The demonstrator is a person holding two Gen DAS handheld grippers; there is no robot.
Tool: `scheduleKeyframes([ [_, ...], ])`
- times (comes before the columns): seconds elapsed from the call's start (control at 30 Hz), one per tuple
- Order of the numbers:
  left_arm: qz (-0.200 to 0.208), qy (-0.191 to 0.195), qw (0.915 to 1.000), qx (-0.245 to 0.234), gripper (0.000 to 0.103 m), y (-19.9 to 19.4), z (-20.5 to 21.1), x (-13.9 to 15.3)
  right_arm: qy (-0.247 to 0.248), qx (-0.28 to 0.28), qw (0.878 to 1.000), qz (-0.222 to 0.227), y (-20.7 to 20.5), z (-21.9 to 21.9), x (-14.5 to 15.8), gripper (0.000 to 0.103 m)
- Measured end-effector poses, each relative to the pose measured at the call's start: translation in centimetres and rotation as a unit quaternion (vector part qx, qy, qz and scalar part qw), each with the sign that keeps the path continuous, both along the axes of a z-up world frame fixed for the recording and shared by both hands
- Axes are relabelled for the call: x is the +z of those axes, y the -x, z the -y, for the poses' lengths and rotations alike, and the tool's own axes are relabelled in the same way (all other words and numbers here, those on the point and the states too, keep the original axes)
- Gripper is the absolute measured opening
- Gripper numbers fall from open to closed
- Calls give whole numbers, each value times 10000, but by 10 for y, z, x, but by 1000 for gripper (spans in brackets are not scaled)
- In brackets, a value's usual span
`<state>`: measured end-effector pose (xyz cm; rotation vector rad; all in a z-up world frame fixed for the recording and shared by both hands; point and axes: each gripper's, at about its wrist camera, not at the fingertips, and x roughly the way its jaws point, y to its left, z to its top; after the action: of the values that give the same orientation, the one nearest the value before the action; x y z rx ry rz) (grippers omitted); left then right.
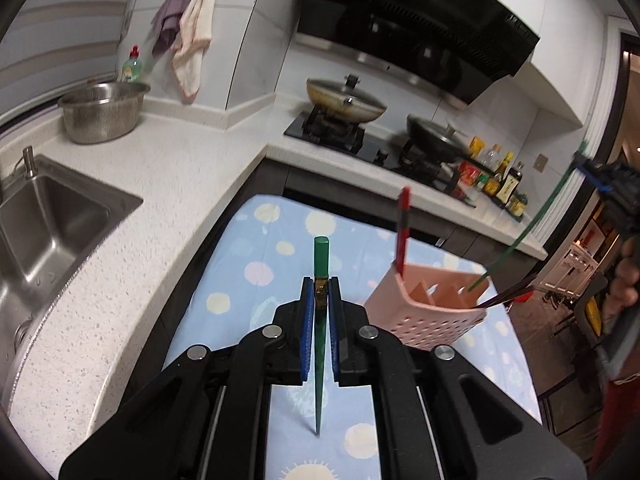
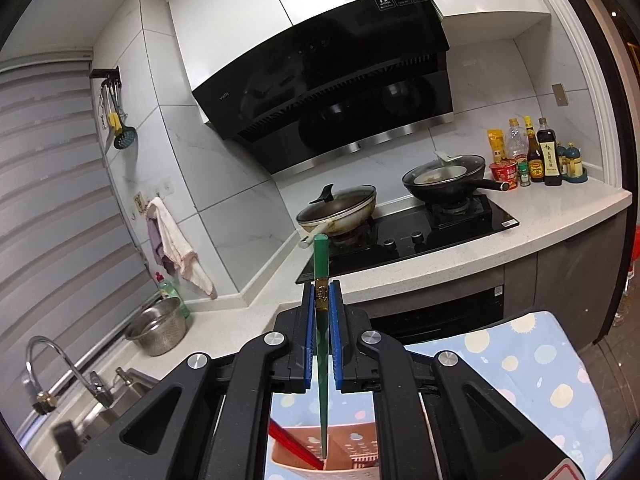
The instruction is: Organize utensils
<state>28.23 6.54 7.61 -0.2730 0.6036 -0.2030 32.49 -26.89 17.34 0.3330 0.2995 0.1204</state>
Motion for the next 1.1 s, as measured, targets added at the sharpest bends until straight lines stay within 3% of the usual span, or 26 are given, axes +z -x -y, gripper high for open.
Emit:
scheduleKeyframes([
  [0.43, 973, 66, 9947, -333, 7, 18, 20, 87, 174, 47, 9952, -963, -35, -7, -67, 8],
  [0.7, 1451, 109, 9878, -547, 7, 8, 41, 121, 97, -34, 9937, -1117, -26, 1, -83, 13],
  [0.9, 1652, 84, 9844, -602, 7, -14, 64, 125, 2, -50, 9944, -1060, -9, 10, -81, 13],
  [1.1, 1670, -95, 9843, -566, 7, -39, 85, 103, -59, 23, 9944, -1053, 3, 15, -80, 13],
])
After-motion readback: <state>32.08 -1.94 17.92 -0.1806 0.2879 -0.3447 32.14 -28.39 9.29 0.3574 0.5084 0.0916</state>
